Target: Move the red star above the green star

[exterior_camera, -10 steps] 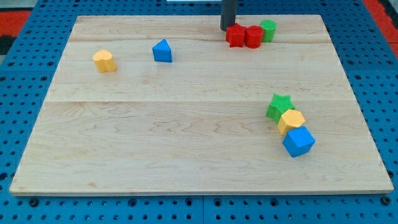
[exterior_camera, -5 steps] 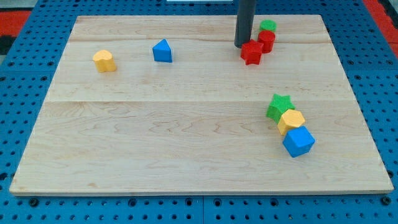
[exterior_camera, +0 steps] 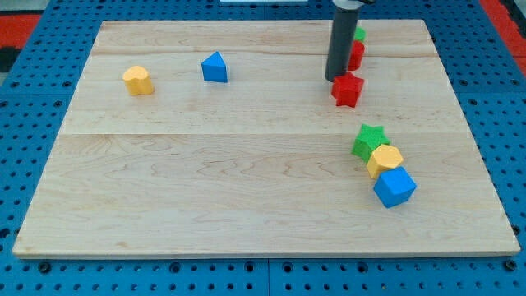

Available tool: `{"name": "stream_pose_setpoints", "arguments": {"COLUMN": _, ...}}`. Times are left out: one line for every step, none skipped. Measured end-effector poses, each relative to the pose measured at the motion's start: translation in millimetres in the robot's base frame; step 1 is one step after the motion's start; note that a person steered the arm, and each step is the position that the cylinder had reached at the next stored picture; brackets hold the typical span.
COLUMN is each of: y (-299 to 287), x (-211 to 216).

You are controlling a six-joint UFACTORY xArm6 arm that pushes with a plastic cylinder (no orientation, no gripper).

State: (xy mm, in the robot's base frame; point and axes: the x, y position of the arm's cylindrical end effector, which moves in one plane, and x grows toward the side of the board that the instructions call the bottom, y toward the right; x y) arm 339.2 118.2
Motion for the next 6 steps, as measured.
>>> {"name": "stream_pose_setpoints", "arguments": {"y": 9.9, "x": 0.7}}
{"name": "stream_pose_setpoints", "arguments": {"y": 23.9, "x": -1.4}}
{"name": "stream_pose_setpoints", "arguments": {"y": 15.5, "x": 11.6}}
{"name": "stream_pose_setpoints", "arguments": {"y": -0.1, "x": 48.1}}
{"name": "stream_pose_setpoints", "arguments": {"y": 1.0, "x": 70.7}}
{"name": "stream_pose_setpoints", "arguments": {"y": -6.8, "x": 61.5}}
